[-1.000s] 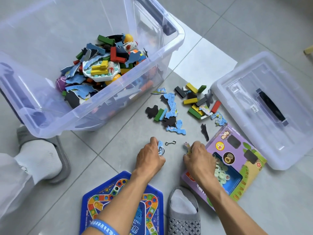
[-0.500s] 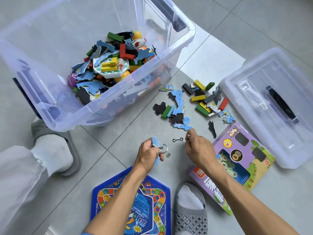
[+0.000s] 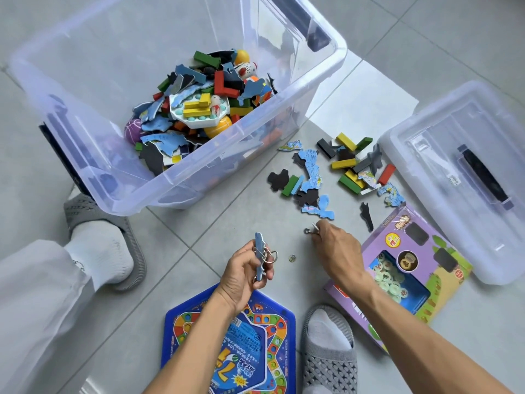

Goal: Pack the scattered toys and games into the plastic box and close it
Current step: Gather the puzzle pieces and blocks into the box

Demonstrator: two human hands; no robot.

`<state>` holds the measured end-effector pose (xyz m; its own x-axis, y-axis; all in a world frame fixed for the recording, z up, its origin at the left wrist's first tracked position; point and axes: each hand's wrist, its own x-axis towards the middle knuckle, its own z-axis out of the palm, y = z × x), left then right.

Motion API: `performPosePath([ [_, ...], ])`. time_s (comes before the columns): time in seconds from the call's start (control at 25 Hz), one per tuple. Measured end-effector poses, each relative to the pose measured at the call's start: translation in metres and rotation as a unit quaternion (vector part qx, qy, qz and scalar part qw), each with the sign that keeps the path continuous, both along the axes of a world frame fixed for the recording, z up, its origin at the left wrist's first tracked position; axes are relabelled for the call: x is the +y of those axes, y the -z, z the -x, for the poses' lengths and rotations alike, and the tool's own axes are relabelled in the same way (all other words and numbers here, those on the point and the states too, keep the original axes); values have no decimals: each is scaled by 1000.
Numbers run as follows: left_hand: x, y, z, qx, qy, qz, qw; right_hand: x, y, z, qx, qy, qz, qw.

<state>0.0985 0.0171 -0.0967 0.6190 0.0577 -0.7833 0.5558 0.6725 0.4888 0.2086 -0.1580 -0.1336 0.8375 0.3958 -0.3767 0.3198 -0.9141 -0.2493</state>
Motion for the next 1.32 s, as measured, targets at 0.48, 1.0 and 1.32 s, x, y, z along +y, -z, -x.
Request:
performPosePath([
  [0.48, -35, 21, -20, 50, 261, -425, 865, -9, -4, -12, 128, 97, -33, 986],
  [1.0, -59, 31, -23, 40, 390, -564, 726, -23, -27, 20, 162, 251, -189, 936],
  [1.32, 26, -134, -67, -80, -118, -308, 941, 86, -179, -25, 301, 224, -474, 796],
])
